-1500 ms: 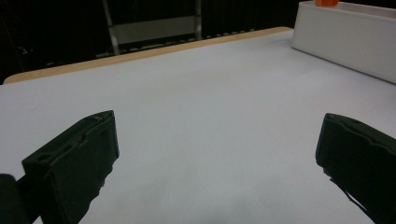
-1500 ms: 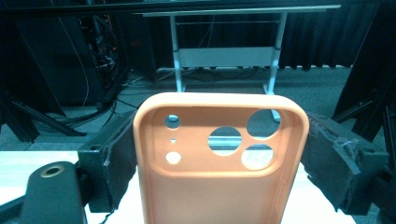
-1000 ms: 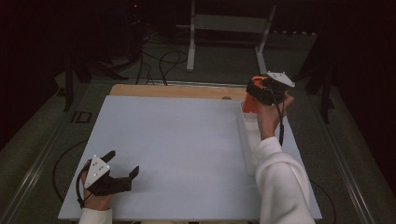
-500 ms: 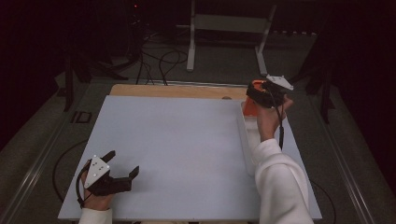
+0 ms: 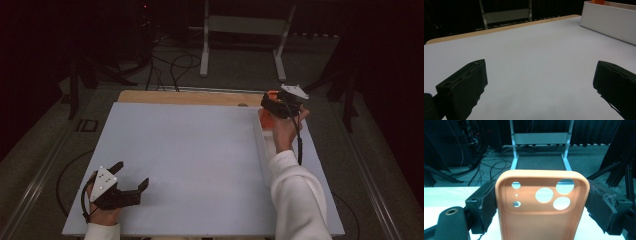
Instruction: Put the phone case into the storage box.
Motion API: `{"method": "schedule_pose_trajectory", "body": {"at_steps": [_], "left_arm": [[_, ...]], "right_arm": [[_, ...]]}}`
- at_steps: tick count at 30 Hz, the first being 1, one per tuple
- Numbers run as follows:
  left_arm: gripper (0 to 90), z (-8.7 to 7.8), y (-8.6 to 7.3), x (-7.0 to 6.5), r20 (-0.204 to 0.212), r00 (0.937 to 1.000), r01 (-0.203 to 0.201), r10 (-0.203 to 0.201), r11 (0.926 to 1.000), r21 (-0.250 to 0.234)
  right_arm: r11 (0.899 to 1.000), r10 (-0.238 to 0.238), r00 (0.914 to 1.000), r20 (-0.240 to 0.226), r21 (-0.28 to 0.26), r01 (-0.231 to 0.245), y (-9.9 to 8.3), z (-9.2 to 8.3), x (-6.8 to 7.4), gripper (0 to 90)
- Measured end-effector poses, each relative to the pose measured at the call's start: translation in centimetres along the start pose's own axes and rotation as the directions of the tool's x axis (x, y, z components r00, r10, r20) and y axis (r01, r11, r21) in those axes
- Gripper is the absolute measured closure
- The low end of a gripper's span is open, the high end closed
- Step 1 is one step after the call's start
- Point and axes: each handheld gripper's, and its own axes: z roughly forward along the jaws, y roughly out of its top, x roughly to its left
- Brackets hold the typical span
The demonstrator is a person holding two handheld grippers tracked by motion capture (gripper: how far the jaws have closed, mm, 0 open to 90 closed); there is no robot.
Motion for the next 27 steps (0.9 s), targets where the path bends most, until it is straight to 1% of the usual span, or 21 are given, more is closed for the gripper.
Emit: {"method": "schedule_pose_trajectory", "body": {"at_steps": [10,13,16,22,27], "left_arm": [[0.1,0.0,0.0,0.0,-0.001,1.0,0.0,0.0,1.0,0.0],[0.1,0.0,0.0,0.0,-0.001,1.0,-0.001,0.001,1.0,0.0],[0.1,0.0,0.0,0.0,0.001,1.0,0.0,0.0,1.0,0.0],[0.1,0.0,0.0,0.0,0.0,1.0,-0.001,0.001,1.0,0.001],[0.1,0.0,0.0,-0.1,0.001,1.0,-0.001,0.001,1.0,0.001]], "right_arm": [[0.999,-0.026,0.9996,-0.008,0.037,0.026,-1.0,0.6,0.3,16.1],[0.997,-0.037,0.9992,-0.014,0.066,0.038,-1.3,0.9,0.3,16.0],[0.996,-0.029,0.9995,-0.013,0.082,0.03,-1.6,1.0,0.3,16.0],[0.991,-0.044,0.999,-0.013,0.122,0.045,-2.2,1.5,0.4,15.8],[0.992,-0.052,0.9986,-0.014,0.116,0.053,-2.3,1.5,0.5,15.7]]}}
